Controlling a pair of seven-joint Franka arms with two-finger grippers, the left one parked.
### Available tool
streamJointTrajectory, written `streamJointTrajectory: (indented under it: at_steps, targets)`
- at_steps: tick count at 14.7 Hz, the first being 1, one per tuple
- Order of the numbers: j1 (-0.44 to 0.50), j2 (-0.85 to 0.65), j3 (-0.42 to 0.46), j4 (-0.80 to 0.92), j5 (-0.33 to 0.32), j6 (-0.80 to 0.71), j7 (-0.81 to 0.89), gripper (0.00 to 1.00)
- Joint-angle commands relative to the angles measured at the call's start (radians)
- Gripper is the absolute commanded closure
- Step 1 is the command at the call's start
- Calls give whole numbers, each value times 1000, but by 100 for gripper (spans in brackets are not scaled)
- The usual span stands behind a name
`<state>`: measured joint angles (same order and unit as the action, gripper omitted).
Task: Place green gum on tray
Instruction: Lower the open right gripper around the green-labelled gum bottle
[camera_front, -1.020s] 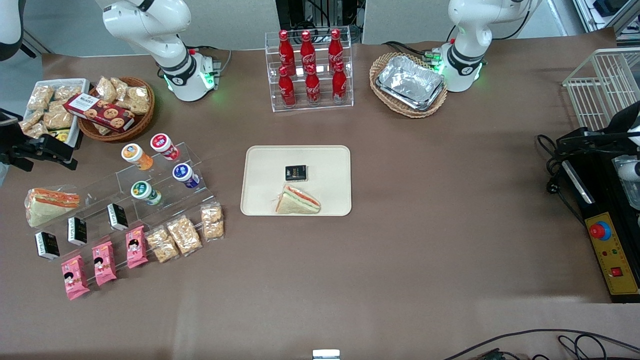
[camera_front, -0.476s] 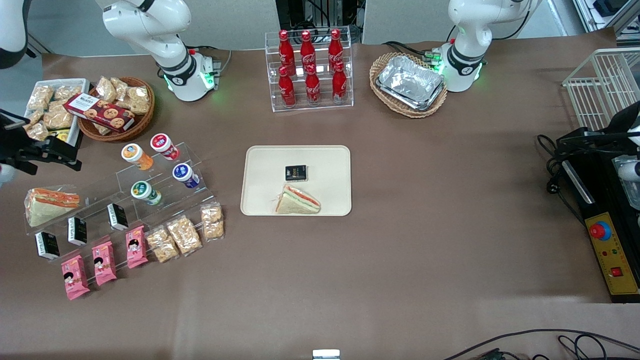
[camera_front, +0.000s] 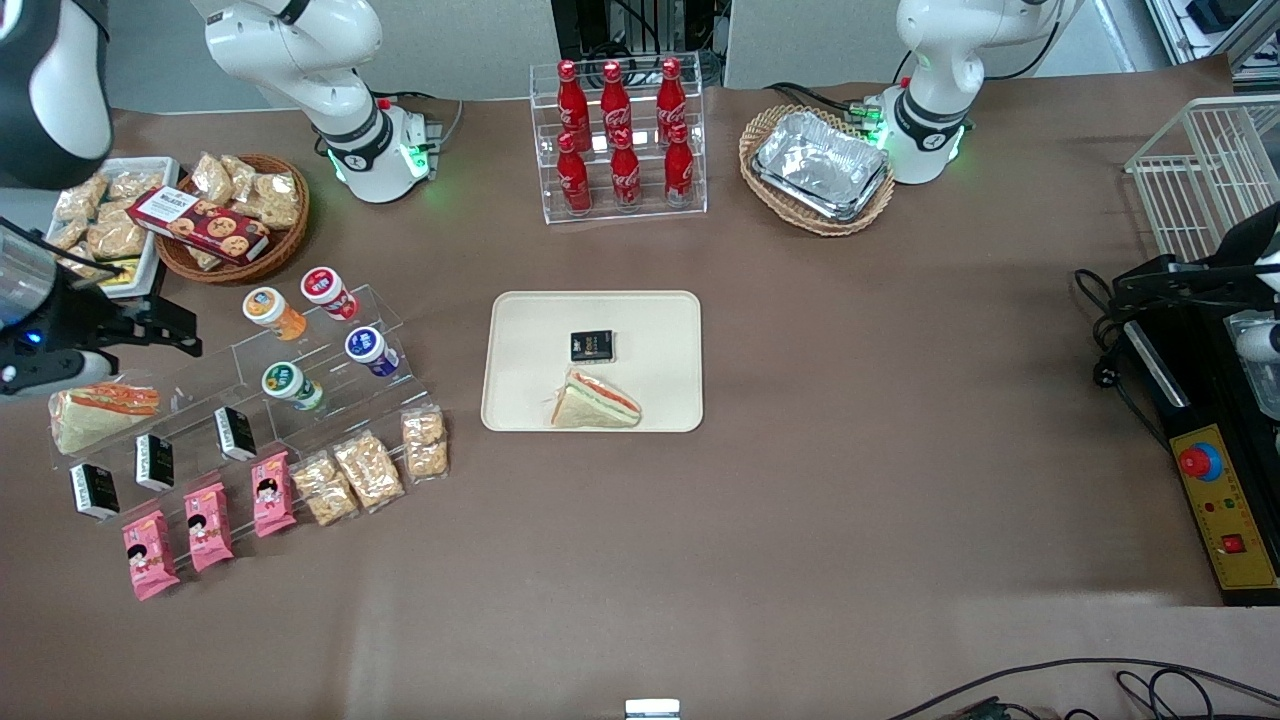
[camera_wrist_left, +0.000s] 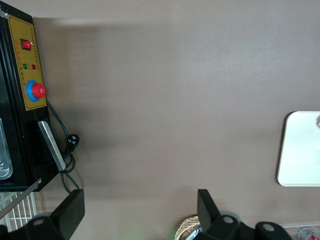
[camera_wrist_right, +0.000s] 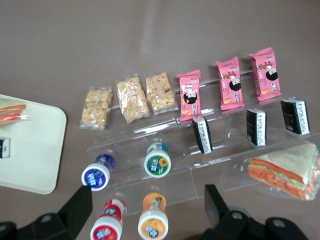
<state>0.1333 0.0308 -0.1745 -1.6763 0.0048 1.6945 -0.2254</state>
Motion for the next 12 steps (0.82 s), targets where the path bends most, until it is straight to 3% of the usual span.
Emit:
streamJointTrajectory:
  at_steps: [1, 5, 12]
  targets:
    - [8, -93, -3, -230, -22, 179, -17, 0]
    - [8, -141, -3, -442, -66, 414, -19, 0]
    - [6, -115, -3, -594, -85, 598, -18, 0]
